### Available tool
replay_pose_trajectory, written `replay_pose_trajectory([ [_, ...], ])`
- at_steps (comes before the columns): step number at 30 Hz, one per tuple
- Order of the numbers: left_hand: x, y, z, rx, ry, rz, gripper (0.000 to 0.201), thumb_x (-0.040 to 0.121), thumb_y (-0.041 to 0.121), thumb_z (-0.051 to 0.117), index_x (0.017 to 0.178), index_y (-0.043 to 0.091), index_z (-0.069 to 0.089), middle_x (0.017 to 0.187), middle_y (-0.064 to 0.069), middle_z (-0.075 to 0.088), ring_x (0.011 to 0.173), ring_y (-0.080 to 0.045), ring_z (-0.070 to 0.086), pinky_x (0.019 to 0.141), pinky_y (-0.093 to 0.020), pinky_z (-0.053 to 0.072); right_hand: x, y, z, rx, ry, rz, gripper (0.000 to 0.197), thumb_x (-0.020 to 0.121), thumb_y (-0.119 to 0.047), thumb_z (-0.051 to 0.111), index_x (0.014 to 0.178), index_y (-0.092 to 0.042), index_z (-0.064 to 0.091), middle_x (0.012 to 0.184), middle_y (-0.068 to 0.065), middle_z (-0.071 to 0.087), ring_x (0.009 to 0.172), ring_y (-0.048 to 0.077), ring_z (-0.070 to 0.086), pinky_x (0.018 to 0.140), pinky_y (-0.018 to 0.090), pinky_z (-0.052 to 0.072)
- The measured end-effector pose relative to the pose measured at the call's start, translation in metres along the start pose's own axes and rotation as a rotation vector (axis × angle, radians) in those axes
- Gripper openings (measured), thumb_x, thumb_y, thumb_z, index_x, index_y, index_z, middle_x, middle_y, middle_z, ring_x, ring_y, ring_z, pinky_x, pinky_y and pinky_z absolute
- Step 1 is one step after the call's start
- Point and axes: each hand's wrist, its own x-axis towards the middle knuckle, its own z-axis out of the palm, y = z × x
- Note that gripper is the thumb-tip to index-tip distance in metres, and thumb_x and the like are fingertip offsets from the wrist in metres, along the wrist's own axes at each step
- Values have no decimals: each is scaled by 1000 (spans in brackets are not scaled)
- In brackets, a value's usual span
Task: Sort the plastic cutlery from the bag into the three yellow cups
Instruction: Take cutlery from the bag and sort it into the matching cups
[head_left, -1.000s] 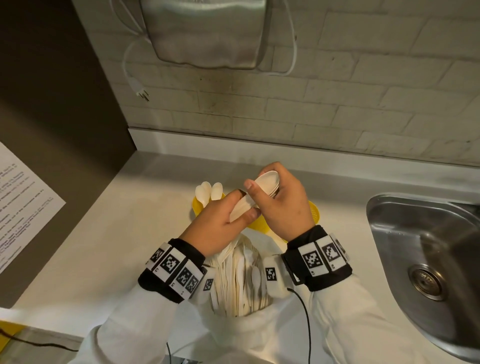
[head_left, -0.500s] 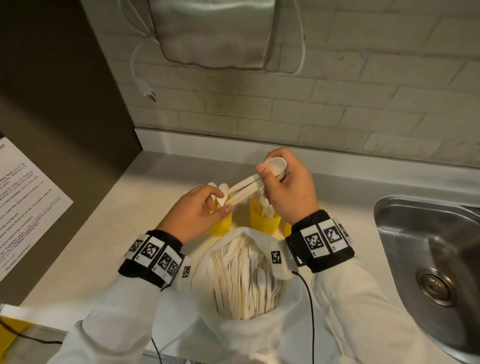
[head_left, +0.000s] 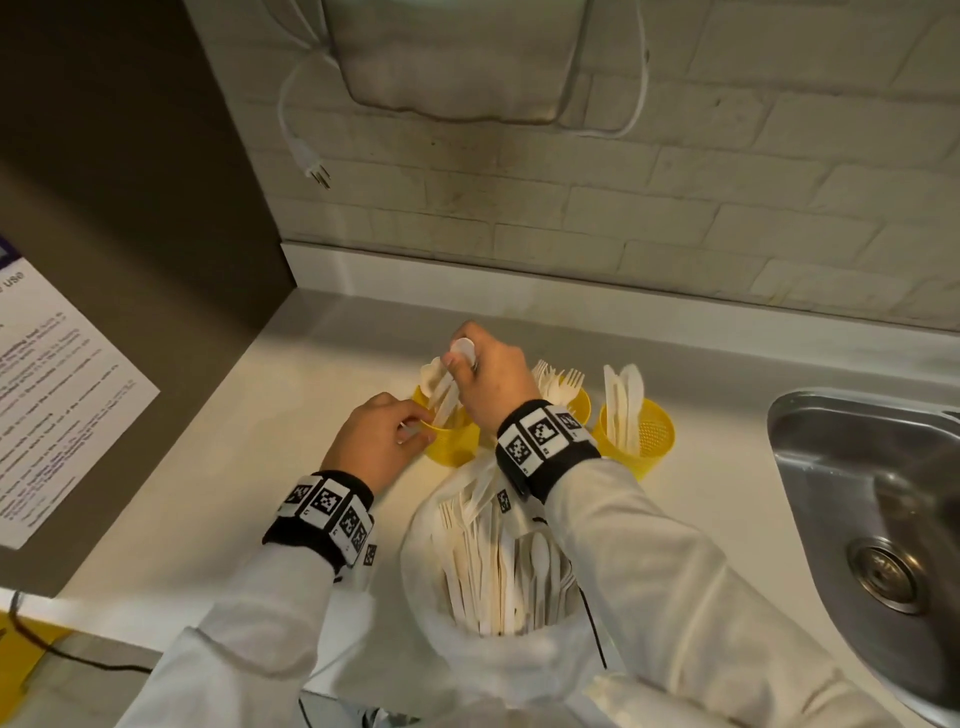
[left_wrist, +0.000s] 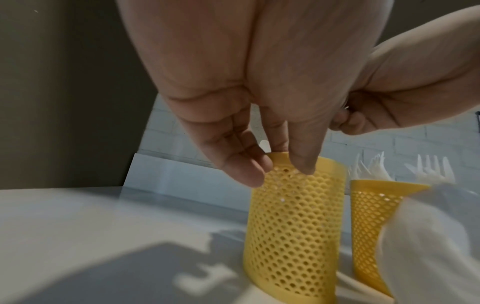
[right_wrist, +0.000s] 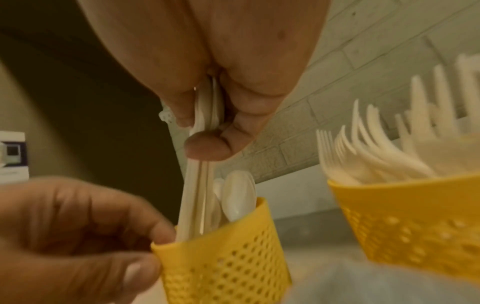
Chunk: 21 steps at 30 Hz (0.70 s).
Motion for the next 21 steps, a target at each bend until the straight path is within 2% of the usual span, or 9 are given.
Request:
replay_pose_trajectory([
  [3, -2, -2, 3, -76, 54, -17, 21, 86, 27, 82, 106, 26, 78, 96, 6, 64, 82, -5, 62, 80, -24, 50, 2, 1, 9, -41, -15, 5, 15, 105, -29, 53, 115, -18, 56, 86, 6, 64, 76, 28, 64, 69, 32, 51],
  [5, -1, -1, 4, -88, 60, -24, 20, 86, 29, 82, 105, 27, 78, 95, 8, 64, 81, -1, 61, 77, -22, 48, 4, 1, 13, -64, -40, 19, 18, 105, -30, 53, 116, -17, 55, 92, 7, 64, 80, 29, 64, 69, 31, 48],
  [8, 3, 1, 6, -84, 81, -35, 19, 86, 29, 82, 104, 24, 77, 96, 4, 64, 78, -5, 62, 75, -24, 50, 5, 1, 20, -141, -92, -18, 38, 97, -32, 64, 130, -17, 52, 124, 11, 54, 97, 31, 64, 80, 35, 51],
  [10, 6, 2, 6, -67, 81, -39, 19, 85, 30, 82, 101, 22, 77, 94, 2, 63, 76, -11, 63, 75, -27, 52, 2, 0, 20, -168, -88, -44, 51, 92, -35, 69, 136, -20, 49, 134, 9, 42, 101, 30, 63, 87, 40, 55],
  [12, 8, 2, 7, -37, 67, -28, 20, 85, 33, 81, 101, 22, 77, 93, 1, 62, 76, -14, 64, 75, -29, 52, 0, -2, 15, -138, -52, -64, 54, 89, -35, 72, 135, -21, 50, 134, 7, 39, 100, 28, 62, 88, 40, 56],
  [16, 9, 2, 7, -36, 64, -30, 19, 84, 33, 82, 101, 25, 77, 95, 2, 63, 75, -11, 64, 75, -26, 51, -8, -3, 1, -125, 5, -84, 39, 91, -27, 69, 126, -16, 57, 128, 7, 43, 96, 26, 61, 88, 40, 56],
  [18, 8, 3, 7, -63, 72, -36, 18, 84, 32, 83, 100, 27, 77, 96, 2, 64, 75, -8, 63, 75, -25, 49, -16, -1, -8, -105, 45, -83, 31, 92, -24, 68, 120, -14, 61, 122, 6, 46, 94, 21, 59, 85, 32, 51],
  [21, 9, 6, 10, -77, 81, -42, 18, 83, 32, 84, 99, 27, 77, 95, 2, 66, 76, -12, 64, 79, -29, 53, -34, 4, -26, -80, 100, -86, 17, 93, -20, 67, 109, -14, 66, 109, -1, 52, 77, 10, 53, 77, 20, 41],
])
